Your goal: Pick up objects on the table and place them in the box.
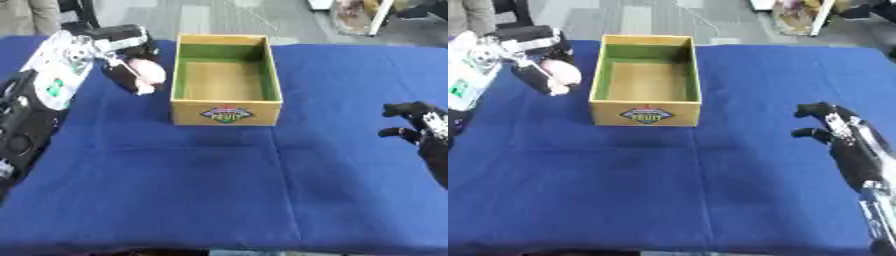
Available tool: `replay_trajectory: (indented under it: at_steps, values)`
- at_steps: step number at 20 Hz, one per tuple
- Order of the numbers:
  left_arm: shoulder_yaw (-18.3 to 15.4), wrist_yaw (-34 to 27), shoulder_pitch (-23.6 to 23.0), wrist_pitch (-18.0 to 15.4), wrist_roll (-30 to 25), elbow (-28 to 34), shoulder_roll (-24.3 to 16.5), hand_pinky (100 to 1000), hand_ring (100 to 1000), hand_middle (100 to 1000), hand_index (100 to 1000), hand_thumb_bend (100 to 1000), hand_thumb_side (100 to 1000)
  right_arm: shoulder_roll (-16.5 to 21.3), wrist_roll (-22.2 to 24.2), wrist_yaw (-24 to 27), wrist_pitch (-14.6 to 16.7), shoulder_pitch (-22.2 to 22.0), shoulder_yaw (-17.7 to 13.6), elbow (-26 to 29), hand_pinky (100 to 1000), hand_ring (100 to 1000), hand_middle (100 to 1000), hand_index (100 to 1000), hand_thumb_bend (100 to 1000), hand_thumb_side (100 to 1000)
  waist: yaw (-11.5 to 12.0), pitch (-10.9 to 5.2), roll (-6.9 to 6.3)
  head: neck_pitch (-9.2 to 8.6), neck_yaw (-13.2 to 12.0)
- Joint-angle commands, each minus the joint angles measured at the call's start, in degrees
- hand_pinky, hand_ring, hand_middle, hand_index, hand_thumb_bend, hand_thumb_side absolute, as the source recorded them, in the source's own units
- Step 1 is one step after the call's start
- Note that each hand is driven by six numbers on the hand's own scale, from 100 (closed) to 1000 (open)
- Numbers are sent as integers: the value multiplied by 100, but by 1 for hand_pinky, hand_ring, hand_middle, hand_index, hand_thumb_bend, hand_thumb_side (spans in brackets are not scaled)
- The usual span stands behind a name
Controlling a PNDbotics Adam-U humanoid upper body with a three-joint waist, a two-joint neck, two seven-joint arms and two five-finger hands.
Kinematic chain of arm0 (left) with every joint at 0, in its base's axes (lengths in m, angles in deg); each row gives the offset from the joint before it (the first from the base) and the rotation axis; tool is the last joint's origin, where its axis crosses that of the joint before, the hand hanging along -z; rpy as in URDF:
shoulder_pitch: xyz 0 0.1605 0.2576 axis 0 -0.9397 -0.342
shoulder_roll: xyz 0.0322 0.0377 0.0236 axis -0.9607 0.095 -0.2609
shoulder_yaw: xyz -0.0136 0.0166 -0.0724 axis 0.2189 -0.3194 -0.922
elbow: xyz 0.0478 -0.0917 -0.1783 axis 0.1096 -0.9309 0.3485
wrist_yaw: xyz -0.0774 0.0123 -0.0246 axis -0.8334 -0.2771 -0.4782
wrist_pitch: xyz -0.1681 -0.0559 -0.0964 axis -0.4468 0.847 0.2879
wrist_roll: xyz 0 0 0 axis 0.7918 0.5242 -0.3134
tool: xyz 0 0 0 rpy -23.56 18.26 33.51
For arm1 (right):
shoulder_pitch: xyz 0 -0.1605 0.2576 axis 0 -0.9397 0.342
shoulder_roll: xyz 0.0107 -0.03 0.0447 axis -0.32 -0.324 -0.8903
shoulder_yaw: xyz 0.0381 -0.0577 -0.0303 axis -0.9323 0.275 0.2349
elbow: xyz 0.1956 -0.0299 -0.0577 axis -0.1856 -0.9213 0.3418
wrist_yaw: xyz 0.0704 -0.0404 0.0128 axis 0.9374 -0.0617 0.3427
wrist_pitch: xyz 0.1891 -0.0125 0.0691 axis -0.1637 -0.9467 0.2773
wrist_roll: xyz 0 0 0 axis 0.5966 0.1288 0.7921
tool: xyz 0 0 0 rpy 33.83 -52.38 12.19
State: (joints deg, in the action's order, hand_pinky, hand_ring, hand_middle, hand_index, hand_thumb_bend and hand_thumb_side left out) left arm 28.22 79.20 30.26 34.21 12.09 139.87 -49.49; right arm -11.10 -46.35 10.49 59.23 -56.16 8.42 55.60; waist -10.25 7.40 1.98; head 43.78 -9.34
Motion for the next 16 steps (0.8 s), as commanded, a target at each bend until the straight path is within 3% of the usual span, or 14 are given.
replay_trajectory:
  at_steps: [1,3,9,11,13,14,15,16]
  values:
    - [-33,164,236,49,680,-308,151,296,263,250,451,310,132,30,58,-48,11,86,19,37,645,944,646,711,100,728,-64,-63,4,34,-81]
    - [-29,276,300,50,1085,-551,278,310,278,264,467,305,142,12,89,-54,7,108,52,39,645,944,646,711,100,731,-140,-45,5,34,-126]
    - [-50,376,342,-140,1953,-1116,580,473,417,411,595,219,161,-70,153,-85,-17,153,113,15,645,944,646,711,100,745,-292,11,-2,34,-192]
    - [-32,430,331,-246,2059,-1237,658,551,499,496,682,224,169,-86,166,-95,-21,159,122,6,645,944,646,711,100,748,-308,19,-4,34,-187]
    - [-20,490,319,-346,2140,-1310,722,622,593,594,771,276,187,-96,173,-101,-22,163,125,0,645,944,646,711,100,749,-312,24,-7,34,-191]
    - [-14,533,311,-391,2190,-1325,747,666,676,683,831,451,368,-98,175,-103,-22,164,125,-3,645,944,646,711,100,749,-310,25,-8,34,-195]
    - [-7,571,300,-435,2233,-1334,769,670,687,697,839,501,410,-98,177,-104,-22,165,126,-4,645,944,646,711,100,749,-306,25,-9,34,-196]
    - [-1,600,287,-480,2268,-1342,787,686,716,736,855,682,493,-99,179,-104,-22,167,126,-6,645,944,646,711,100,748,-298,25,-10,34,-199]
